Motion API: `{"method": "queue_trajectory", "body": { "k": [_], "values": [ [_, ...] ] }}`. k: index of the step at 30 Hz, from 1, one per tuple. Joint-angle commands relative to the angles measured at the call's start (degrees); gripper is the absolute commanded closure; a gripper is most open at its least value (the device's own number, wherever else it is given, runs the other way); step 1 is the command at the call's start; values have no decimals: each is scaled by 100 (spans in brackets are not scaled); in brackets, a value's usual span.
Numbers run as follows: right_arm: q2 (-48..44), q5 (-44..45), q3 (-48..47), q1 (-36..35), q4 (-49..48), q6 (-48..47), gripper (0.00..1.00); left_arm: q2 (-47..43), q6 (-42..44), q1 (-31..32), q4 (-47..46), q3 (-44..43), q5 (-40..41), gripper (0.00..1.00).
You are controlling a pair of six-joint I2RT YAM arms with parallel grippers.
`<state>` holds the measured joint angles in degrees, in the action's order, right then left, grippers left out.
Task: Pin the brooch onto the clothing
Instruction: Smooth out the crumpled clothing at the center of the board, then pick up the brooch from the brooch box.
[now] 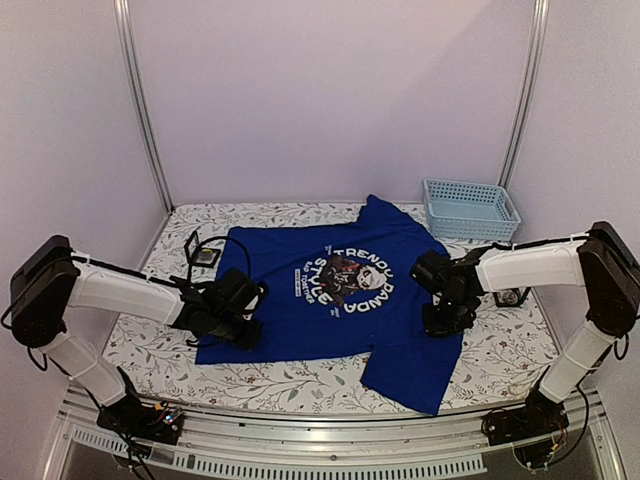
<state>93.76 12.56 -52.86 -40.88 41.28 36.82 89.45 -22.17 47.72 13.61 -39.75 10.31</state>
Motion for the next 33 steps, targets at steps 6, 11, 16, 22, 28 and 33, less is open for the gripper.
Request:
{"method": "queue_trajectory", "body": {
  "k": [6, 11, 16, 22, 28, 33],
  "values": [
    [166, 377, 741, 63, -259, 332, 84, -762, -1144, -35, 164, 802, 598, 76],
    [-149, 312, 829, 63, -238, 249, 82, -1182, -1057, -33, 204, 837, 598, 74],
    [-395, 294, 191, 60, -66, 11, 80, -1562, -649, -35, 511, 379, 846, 71],
    [-736, 356, -928, 63, -173, -703, 59, -1733, 284, -473, 480, -602, 1121, 24],
    [-516, 346, -1877, 63, -851, -1466, 28, -355, 545, -1897, 780, -1932, 504, 14],
    [14, 272, -2209, 71, -1300, -2090, 9, 850, 662, -2782, 958, -2813, 187, 12]
  ]
}}
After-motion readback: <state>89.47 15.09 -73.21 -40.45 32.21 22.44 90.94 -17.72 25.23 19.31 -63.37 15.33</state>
